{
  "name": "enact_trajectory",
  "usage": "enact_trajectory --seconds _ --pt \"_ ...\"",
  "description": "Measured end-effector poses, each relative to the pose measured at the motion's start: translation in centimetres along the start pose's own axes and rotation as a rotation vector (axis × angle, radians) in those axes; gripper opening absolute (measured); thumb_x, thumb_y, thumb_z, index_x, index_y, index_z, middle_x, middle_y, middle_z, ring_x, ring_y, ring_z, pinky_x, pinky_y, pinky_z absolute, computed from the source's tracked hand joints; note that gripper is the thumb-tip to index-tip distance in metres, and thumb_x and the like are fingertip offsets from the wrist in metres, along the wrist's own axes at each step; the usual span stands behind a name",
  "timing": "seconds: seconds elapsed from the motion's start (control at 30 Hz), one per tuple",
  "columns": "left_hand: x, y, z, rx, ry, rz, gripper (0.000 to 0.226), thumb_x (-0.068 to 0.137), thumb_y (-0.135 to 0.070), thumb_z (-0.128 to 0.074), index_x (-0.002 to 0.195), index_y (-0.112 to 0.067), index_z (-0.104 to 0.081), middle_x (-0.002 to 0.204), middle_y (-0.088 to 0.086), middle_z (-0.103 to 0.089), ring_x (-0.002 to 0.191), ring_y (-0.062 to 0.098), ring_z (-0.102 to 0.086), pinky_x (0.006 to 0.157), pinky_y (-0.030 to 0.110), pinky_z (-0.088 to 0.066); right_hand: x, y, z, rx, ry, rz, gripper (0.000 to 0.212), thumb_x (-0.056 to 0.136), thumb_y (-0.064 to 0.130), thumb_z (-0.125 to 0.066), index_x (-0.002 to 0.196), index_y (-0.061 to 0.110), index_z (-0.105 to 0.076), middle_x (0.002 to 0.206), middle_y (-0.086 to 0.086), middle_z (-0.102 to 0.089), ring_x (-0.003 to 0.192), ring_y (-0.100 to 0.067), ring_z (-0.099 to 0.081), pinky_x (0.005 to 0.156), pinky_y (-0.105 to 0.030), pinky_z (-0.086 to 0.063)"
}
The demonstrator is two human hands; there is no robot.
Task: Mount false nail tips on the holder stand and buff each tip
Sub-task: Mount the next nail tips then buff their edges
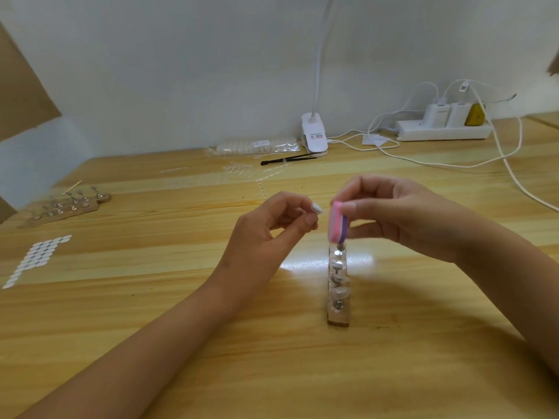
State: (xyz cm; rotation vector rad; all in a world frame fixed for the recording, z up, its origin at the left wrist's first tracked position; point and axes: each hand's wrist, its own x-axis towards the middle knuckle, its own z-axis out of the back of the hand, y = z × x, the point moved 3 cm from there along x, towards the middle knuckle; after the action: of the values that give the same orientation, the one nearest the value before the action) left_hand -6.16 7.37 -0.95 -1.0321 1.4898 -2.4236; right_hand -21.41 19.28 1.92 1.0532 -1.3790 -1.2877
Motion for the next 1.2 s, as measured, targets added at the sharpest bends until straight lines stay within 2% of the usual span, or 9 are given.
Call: enact_trajectory --seconds 0.17,0.3,0.43,0.57,0.7,0.83,0.97,1.1,1.2 --pt "0.1 0.2 0.2 -0.016 -0.014 0.007 0.009 0.093 -0.025 -0.065 0.100 -0.029 -0.067 0.089 -0.008 -0.072 0.092 0.015 -0.070 0.090 0.030 -0.054 0.5 -0.2 0.4 0.096 -0.169 0.061 0.026 0.077 0.017 -0.071 0.099 0.006 -0.063 0.088 -0.004 -0.073 0.087 -0.019 -0.073 0.074 -0.022 -0.057" --pt "0.1 0.3 0.0 0.000 -0.019 0.010 0.008 0.091 -0.031 -0.065 0.098 -0.032 -0.067 0.088 -0.007 -0.071 0.091 0.014 -0.069 0.088 0.031 -0.054 0.4 -0.5 -0.4 0.031 -0.025 0.038 0.025 0.079 0.019 -0.074 0.098 0.006 -0.065 0.090 -0.006 -0.072 0.089 -0.020 -0.071 0.077 -0.025 -0.057" --pt "0.1 0.4 0.1 -0.022 -0.021 0.021 0.009 0.087 -0.038 -0.064 0.096 -0.037 -0.068 0.089 -0.010 -0.071 0.093 0.014 -0.070 0.090 0.031 -0.054 0.6 -0.3 0.8 0.129 -0.220 0.070 0.024 0.076 0.018 -0.070 0.096 0.007 -0.064 0.087 -0.005 -0.073 0.087 -0.018 -0.071 0.074 -0.022 -0.057" --pt "0.0 0.2 -0.2 0.006 0.004 0.004 0.008 0.091 -0.031 -0.066 0.099 -0.030 -0.067 0.089 -0.008 -0.071 0.092 0.017 -0.070 0.090 0.036 -0.055 0.2 -0.4 -0.2 -0.017 0.038 0.018 0.022 0.080 0.019 -0.071 0.098 0.007 -0.066 0.090 -0.004 -0.072 0.086 -0.017 -0.071 0.075 -0.023 -0.057" --pt "0.1 0.2 0.1 0.005 0.019 0.021 0.007 0.093 -0.021 -0.066 0.099 -0.024 -0.068 0.087 -0.010 -0.071 0.090 0.014 -0.070 0.088 0.032 -0.055 0.5 -0.3 0.4 0.038 -0.094 0.065 0.025 0.077 0.020 -0.070 0.099 0.008 -0.067 0.090 -0.002 -0.072 0.087 -0.016 -0.071 0.075 -0.023 -0.057" --pt "0.1 -0.2 -0.1 -0.009 0.039 0.011 0.009 0.090 -0.024 -0.066 0.099 -0.021 -0.068 0.087 -0.008 -0.071 0.089 0.015 -0.070 0.087 0.033 -0.055 0.2 -0.5 -0.2 -0.071 0.068 0.018 0.023 0.082 0.021 -0.071 0.101 0.008 -0.069 0.097 -0.005 -0.073 0.091 -0.019 -0.071 0.077 -0.024 -0.056" --pt "0.1 -0.2 0.1 -0.012 0.045 0.022 0.009 0.089 -0.024 -0.068 0.098 -0.022 -0.069 0.087 -0.008 -0.072 0.089 0.016 -0.070 0.088 0.033 -0.055 0.4 -0.3 0.2 -0.015 -0.078 0.065 0.026 0.077 0.021 -0.070 0.100 0.008 -0.068 0.094 -0.003 -0.073 0.089 -0.017 -0.071 0.077 -0.023 -0.057" --pt "0.2 0.5 0.2 0.032 0.021 0.080 0.010 0.093 -0.021 -0.068 0.096 -0.030 -0.069 0.086 -0.009 -0.072 0.088 0.012 -0.071 0.085 0.027 -0.056 0.0 0.0 -0.1 -0.056 0.064 0.018 0.022 0.080 0.021 -0.072 0.098 0.009 -0.069 0.093 -0.003 -0.072 0.087 -0.016 -0.071 0.075 -0.022 -0.057" --pt "0.4 1.5 0.3 0.056 0.000 0.196 0.011 0.093 -0.018 -0.067 0.093 -0.030 -0.068 0.085 -0.008 -0.074 0.087 0.011 -0.071 0.083 0.028 -0.054 -0.2 0.6 0.1 0.057 0.090 0.049 0.020 0.078 0.024 -0.070 0.096 0.016 -0.072 0.093 -0.003 -0.072 0.084 -0.013 -0.071 0.073 -0.020 -0.056"
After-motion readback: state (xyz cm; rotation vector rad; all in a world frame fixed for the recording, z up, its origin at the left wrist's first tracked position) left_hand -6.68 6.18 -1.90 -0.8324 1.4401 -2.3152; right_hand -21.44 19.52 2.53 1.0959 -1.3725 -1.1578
